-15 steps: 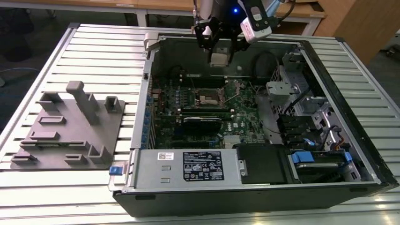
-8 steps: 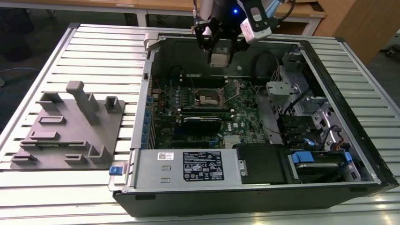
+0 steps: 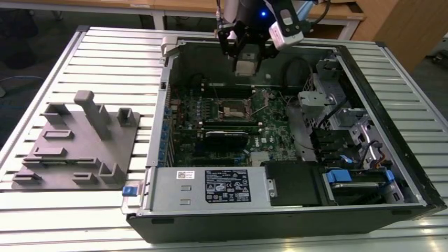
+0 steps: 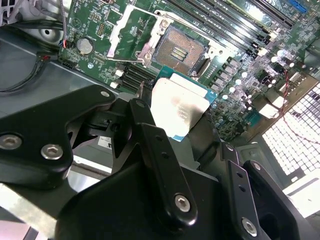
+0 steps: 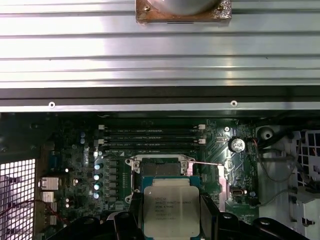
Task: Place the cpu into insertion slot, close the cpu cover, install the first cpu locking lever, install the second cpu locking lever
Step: 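Place the cpu into insertion slot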
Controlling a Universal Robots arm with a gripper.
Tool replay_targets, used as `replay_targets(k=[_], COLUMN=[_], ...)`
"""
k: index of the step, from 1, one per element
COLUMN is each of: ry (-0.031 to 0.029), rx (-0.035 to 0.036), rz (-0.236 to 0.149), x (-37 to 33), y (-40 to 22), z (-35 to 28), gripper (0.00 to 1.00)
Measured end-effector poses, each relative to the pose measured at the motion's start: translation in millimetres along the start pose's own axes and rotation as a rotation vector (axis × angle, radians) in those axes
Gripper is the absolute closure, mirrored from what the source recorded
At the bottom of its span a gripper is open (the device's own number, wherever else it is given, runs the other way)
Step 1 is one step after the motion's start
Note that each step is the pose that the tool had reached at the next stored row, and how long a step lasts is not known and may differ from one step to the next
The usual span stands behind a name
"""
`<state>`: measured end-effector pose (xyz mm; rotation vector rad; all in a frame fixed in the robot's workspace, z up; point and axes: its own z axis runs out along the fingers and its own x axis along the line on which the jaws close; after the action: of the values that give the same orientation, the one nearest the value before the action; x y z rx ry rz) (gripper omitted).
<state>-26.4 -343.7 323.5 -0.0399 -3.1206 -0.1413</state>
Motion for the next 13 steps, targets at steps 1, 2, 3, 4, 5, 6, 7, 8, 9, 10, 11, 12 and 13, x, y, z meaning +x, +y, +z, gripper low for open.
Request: replay_targets(k=[1,2,3,4,5,6,7,8,9,10,11,12,13], ry=[0.0000,-0.0001,-0.0001,-0.0001,0.0000,0.0000,0.0000,-0.0001,0.0000,-0.0001,-0.0001,0.0000,0.0001], rx=[0.0000,-0.0001,-0.0002,-0.0001,-0.0001,-0.0001,0.0000,-0.0001,0.0000,-0.0001,-0.0004,-0.0005,-0.0005], rz=[0.000,0.000,0.000,0.000,0.000,0.000,0.000,0.000,0.000,0.000,0.000,0.000,0.000], x=[0.0,0.0,0.0,0.0,-0.1,-0.1,-0.1,-0.1,-0.1,-0.1,-0.2,-0.2,-0.2], y=[0.0,-0.1,-0.1,-0.2,-0.3,-0.4,-0.5,-0.6,-0.7,-0.8,-0.8,-0.8,-0.9], z=[0.3,0.7,1.3,2.0,2.9,3.9,5.0,6.1,7.3,8.2,8.8,9.3,9.6], gripper=[0.46,0.46,0.46,0.46,0.46,0.46,0.46,0.46,0.46,0.46,0.46,0.46,0.46])
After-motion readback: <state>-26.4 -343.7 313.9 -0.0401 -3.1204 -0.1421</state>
